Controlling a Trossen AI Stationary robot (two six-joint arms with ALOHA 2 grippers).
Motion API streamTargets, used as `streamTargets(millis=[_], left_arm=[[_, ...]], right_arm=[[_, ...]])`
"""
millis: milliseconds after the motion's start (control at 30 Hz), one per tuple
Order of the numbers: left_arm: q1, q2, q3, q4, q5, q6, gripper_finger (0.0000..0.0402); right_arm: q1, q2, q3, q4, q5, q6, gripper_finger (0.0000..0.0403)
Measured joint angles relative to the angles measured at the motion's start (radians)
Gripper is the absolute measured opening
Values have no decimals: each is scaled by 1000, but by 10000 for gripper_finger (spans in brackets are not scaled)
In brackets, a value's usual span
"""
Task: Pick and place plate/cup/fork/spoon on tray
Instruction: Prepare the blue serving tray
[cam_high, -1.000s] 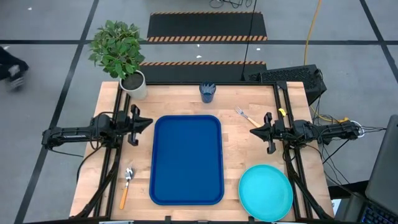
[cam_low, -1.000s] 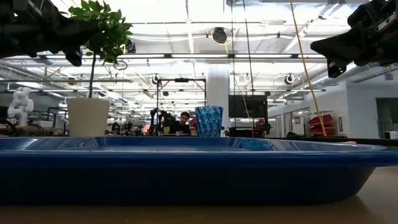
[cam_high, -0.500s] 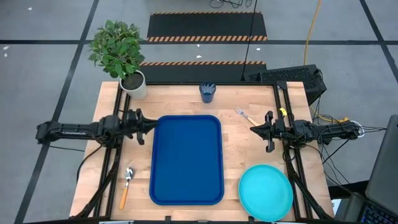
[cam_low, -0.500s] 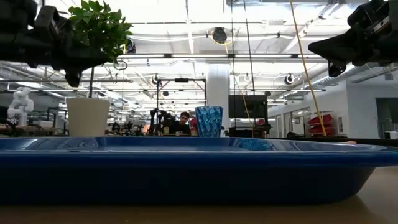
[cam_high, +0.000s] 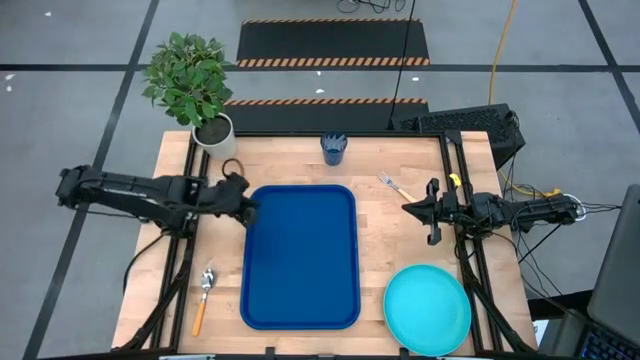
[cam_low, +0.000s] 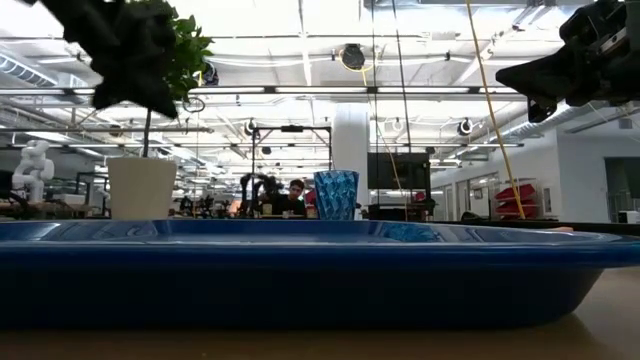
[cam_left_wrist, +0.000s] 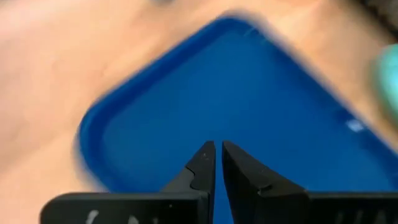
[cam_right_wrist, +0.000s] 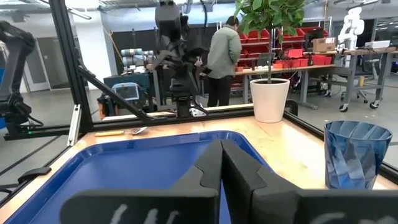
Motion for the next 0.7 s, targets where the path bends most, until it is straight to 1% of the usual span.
streamTargets(millis=[67, 133, 267, 400, 500, 600, 700], left_arm=[[4, 64, 58, -109, 32, -69, 31], [5, 117, 97, -168, 74, -110, 31], [2, 214, 121, -176, 173, -158, 46], [-5, 327, 121, -184, 314, -233, 90], [-11, 403, 121, -187, 383, -271, 131], [-14, 448, 121, -213, 423, -313, 165], [-28, 462, 121, -263, 433, -397, 188]], right_arm=[[0, 0, 0, 0, 0, 0, 0], [0, 0, 0, 0, 0, 0, 0], [0, 0, 0, -11, -2, 1, 0], [0, 0, 0, -16, -3, -14, 0], [0, 0, 0, -19, -3, -35, 0], [0, 0, 0, -36, -4, -51, 0], [0, 6, 0, -43, -9, -54, 0]])
